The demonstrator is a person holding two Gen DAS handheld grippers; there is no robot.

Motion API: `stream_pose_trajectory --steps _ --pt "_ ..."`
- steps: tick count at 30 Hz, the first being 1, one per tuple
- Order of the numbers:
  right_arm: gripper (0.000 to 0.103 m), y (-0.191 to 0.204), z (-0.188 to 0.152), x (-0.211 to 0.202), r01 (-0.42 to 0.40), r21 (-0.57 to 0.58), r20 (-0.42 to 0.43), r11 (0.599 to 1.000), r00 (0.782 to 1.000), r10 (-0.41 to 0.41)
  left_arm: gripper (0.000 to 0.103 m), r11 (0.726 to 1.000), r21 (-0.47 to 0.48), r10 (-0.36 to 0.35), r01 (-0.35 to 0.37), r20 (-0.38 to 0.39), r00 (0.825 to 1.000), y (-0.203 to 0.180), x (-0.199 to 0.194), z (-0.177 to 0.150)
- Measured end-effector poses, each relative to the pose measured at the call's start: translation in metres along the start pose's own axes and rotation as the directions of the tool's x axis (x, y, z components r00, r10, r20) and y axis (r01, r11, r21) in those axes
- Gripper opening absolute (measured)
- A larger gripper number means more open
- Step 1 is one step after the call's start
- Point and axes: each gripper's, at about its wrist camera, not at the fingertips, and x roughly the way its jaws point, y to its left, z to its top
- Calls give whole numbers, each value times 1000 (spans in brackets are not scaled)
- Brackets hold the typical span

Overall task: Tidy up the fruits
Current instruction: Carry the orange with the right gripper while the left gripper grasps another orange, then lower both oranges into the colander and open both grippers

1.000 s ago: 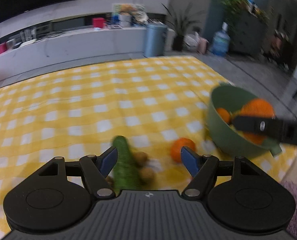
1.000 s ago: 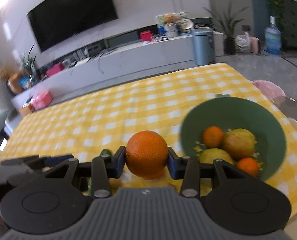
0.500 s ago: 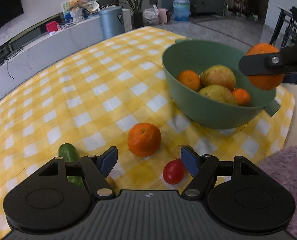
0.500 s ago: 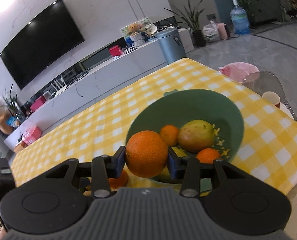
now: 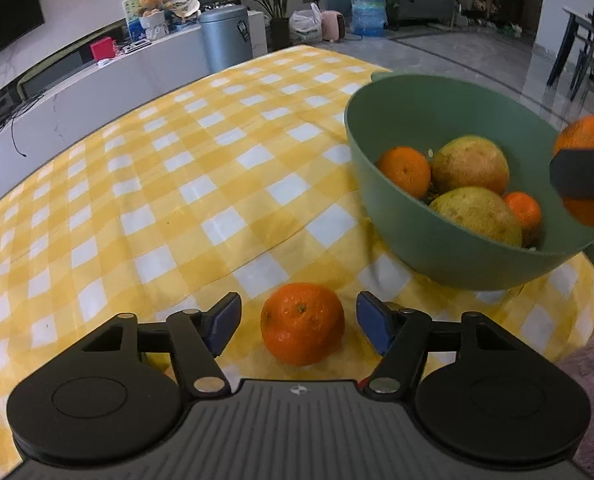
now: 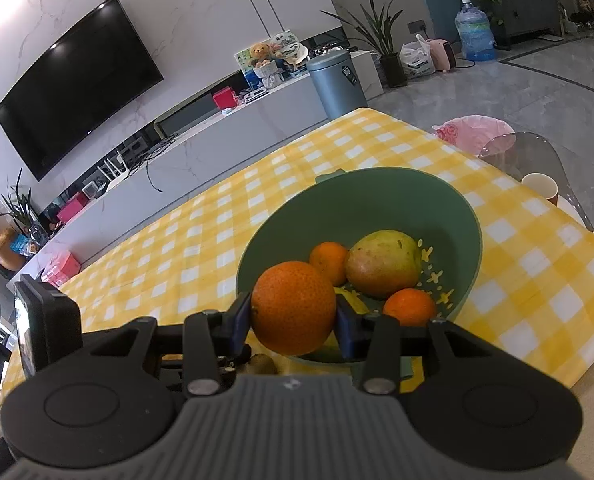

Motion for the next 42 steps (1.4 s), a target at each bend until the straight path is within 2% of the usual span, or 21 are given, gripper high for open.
stream_pose_trajectory --steps 2,4,5,8,13,18,22,27,32,36,38,42 --pt "40 -1 0 0 1 5 1 1000 1000 -1 66 1000 7 3 -3 -35 999 -1 7 -1" --pt "40 -1 0 0 1 4 0 1000 1000 -1 59 1000 1 -5 5 -29 1000 0 9 -3" --pt "40 0 0 0 0 3 -1 1000 1000 0 52 1000 -1 -25 25 -28 999 0 8 -4" --pt "40 -1 0 0 -1 5 2 1000 1000 1 51 1000 0 -5 5 -19 1000 -3 6 -6" --pt "40 -5 0 -1 7 24 14 1000 1000 -7 51 1000 14 2 -2 43 999 -5 -5 -5" --pt "40 -20 3 -13 40 133 78 990 996 -51 51 1000 -30 -5 8 122 992 -2 -34 6" --pt "40 -34 4 -28 123 215 146 969 977 -156 51 997 -57 -43 54 176 983 -4 -58 16" --pt "40 -47 4 -38 87 280 212 956 966 -150 51 989 -59 -119 136 231 966 -12 -74 32" --pt "40 -57 3 -44 99 317 238 943 954 -181 51 976 -80 -185 204 201 962 -22 -58 54" --pt "40 -64 3 -39 101 333 220 938 959 -181 51 959 -111 -243 259 136 960 -26 -25 74" --pt "40 -64 3 -36 102 334 210 937 961 -180 51 956 -134 -249 260 91 964 -28 -11 81" --pt "40 -65 4 -34 91 327 206 940 964 -165 52 967 -114 -218 228 90 972 -32 -6 87"
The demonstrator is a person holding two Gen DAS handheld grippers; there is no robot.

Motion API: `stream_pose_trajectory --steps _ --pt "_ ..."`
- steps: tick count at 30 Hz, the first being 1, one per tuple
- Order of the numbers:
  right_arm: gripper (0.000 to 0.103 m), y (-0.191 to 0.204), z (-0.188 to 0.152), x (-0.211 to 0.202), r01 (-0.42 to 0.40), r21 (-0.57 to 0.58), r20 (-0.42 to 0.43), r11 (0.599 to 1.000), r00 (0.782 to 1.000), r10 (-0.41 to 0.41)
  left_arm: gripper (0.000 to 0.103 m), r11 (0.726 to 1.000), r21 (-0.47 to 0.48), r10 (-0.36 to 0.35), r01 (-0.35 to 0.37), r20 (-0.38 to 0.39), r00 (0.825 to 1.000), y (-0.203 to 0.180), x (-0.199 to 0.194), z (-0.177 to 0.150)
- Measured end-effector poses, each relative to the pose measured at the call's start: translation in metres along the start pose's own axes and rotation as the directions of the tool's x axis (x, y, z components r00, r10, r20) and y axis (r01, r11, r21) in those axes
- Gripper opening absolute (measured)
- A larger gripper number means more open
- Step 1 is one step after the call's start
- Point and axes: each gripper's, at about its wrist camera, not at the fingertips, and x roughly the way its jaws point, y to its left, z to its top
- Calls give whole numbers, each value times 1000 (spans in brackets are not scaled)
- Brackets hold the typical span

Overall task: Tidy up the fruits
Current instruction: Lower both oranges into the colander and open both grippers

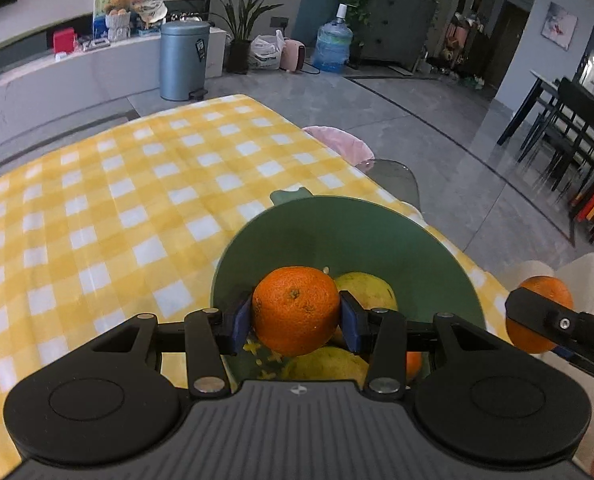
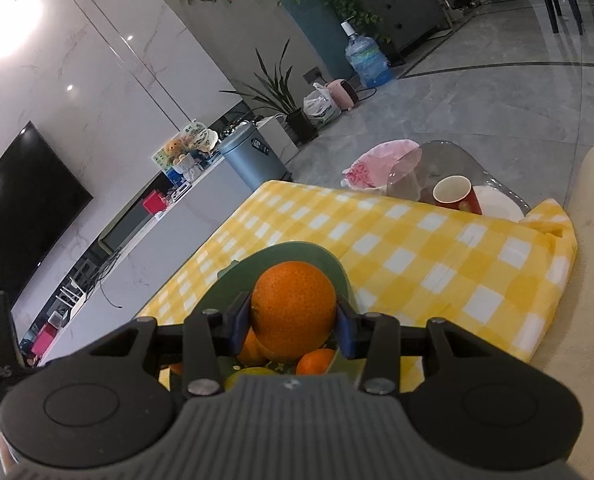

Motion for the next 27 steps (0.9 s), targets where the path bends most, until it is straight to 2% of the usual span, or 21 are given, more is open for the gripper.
stream_pose_trajectory --steps 2,4,8,14,19,24,27 --pt "40 -1 0 1 1 6 -2 1000 1000 -1 52 1000 0 16 -16 -8 1000 -1 0 1" --pt "40 -1 -1 2 3 5 -8 1000 1000 -3 58 999 -12 34 -35 -7 999 0 -2 0" --pt "40 -1 -1 5 7 7 -17 1000 1000 -6 67 999 -39 17 -16 19 1000 5 -16 -2" --pt "40 2 -4 5 -10 -6 2 1000 1000 10 76 994 -104 38 -30 74 997 15 -33 -7" --pt "40 -2 -7 14 -23 18 3 1000 1000 23 78 987 -160 29 -12 105 994 26 -37 -17" --pt "40 1 -14 37 -16 13 -32 1000 999 16 79 984 -172 -16 35 109 994 32 -33 -25" --pt "42 8 -16 44 -6 -14 -45 1000 999 5 79 984 -173 -23 40 100 995 34 -31 -29"
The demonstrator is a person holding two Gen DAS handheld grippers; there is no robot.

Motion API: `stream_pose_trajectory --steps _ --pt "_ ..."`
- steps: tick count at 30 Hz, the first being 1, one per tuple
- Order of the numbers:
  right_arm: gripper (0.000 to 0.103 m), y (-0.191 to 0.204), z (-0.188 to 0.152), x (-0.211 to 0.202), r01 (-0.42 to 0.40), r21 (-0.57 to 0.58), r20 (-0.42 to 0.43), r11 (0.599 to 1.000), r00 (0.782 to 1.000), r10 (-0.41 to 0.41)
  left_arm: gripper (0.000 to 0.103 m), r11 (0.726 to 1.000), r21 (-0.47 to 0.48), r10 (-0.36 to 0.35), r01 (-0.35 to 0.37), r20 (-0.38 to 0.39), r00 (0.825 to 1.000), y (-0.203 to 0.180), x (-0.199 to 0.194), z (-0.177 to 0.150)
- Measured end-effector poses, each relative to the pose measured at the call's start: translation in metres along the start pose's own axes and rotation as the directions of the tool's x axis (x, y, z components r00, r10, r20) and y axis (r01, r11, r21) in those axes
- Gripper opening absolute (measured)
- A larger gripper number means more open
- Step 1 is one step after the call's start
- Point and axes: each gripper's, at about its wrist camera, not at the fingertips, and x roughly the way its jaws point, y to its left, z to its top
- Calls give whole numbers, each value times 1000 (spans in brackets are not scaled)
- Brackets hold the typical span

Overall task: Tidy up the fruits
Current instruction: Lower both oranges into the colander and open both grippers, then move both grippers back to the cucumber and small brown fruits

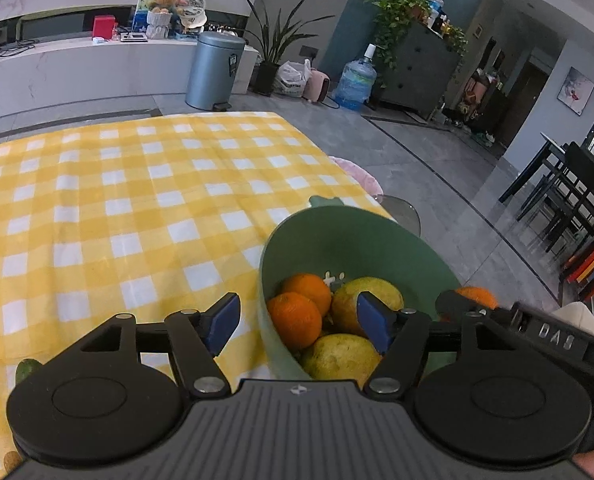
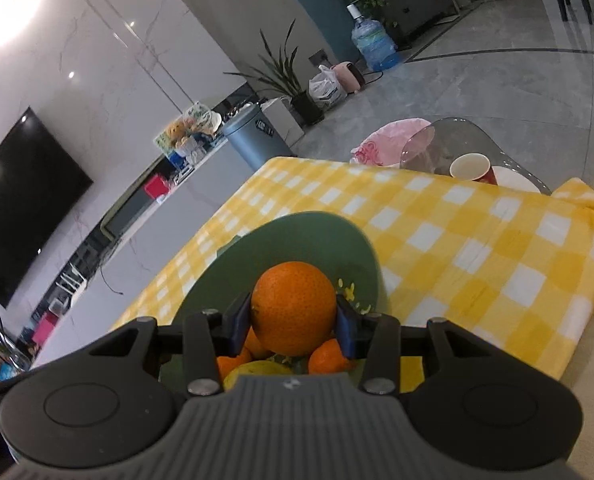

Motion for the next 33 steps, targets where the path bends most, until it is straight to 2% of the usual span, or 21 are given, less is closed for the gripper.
stream_pose_trajectory --steps 2,4,5,8,18,22,25,29,33 --pt "42 1 0 -1 15 -3 25 1000 1000 -15 79 1000 -10 -10 10 -2 1000 2 -1 -3" --pt "55 1 0 -4 11 12 62 1000 998 -11 79 1000 -21 -21 21 -6 1000 5 -1 -4" --pt "56 0 0 -7 0 22 79 1000 997 -2 79 999 -26 -21 21 -4 1000 7 -1 -5" --pt "56 3 1 -11 -5 10 115 1000 993 4 79 999 -35 -13 13 6 1000 10 -5 -4" --pt "57 6 2 -16 7 -19 136 1000 991 -4 79 999 -36 3 -3 -11 1000 12 -7 -5" --pt "61 12 -1 -16 8 -58 124 998 992 -1 80 1000 -14 19 -20 -30 999 7 -7 -5" --pt "69 16 -2 -13 -7 -91 105 996 994 16 81 1000 -3 29 -30 -43 999 4 -7 -6" --pt "93 17 -5 -15 -11 -104 109 995 994 23 84 1000 9 30 -29 -46 999 0 -14 -12" --pt "97 22 -7 -16 -35 -134 113 990 992 50 89 998 43 55 -55 -14 998 -9 -26 -13"
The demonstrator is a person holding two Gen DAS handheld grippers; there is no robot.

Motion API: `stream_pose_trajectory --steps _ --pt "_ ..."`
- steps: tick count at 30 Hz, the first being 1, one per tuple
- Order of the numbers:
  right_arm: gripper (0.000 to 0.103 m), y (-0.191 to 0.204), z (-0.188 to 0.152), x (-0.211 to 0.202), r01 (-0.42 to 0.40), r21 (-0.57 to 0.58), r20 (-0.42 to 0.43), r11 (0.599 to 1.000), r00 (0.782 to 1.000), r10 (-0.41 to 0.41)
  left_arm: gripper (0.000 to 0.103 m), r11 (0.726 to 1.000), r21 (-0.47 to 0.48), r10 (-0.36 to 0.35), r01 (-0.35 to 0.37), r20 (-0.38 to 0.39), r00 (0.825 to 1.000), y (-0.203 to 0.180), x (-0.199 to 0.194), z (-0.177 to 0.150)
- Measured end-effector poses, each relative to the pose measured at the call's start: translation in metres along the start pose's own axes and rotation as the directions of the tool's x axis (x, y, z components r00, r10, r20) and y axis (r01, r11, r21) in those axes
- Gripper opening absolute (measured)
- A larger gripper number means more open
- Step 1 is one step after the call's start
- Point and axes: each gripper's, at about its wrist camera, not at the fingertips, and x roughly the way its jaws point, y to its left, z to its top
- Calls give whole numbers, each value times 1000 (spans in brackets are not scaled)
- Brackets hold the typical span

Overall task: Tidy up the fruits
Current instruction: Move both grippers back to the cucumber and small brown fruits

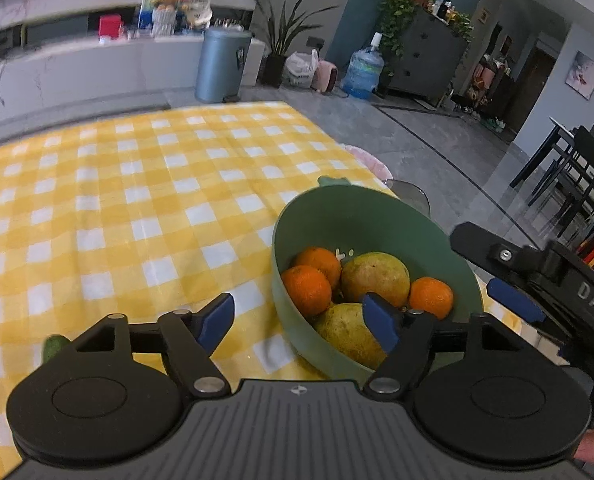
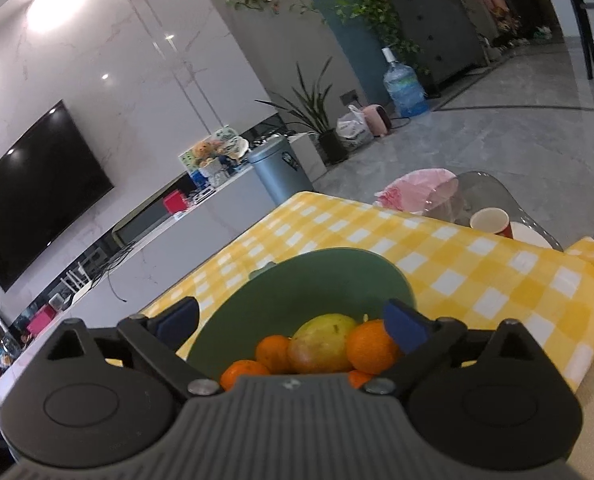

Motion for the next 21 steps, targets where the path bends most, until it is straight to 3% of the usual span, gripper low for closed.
stream_pose_trajectory --steps 3,12,21 --pt "99 4 0 -4 -11 -2 21 1000 1000 11 90 999 24 30 -31 42 999 -4 -14 -3" --pt "99 25 -2 -13 -72 -44 46 996 996 74 90 997 -8 81 -81 68 994 2 -57 -8" --pt "99 74 -20 -12 -206 -172 -69 963 978 197 90 982 -71 181 -175 97 979 19 -119 -16"
